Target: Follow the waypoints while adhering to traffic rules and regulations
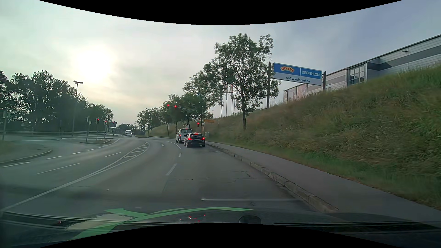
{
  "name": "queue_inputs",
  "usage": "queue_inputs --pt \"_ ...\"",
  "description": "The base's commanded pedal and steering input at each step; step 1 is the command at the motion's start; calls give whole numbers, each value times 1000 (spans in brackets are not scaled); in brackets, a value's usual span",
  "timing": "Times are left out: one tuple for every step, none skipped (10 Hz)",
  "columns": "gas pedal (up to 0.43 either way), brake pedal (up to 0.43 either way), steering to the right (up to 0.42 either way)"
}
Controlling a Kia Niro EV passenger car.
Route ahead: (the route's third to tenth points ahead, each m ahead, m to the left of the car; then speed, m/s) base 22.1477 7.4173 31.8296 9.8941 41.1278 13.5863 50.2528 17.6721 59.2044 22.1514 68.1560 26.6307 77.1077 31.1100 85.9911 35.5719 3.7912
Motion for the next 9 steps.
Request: queue_inputs --pt "0 0 -70" --pt "0 0 -70" --pt "0 0 -70" --pt "0 0 -70" --pt "0 0 -70" --pt "0 0 -70" --pt "0 0 -70" --pt "0 0 -70" --pt "0 0 -70"
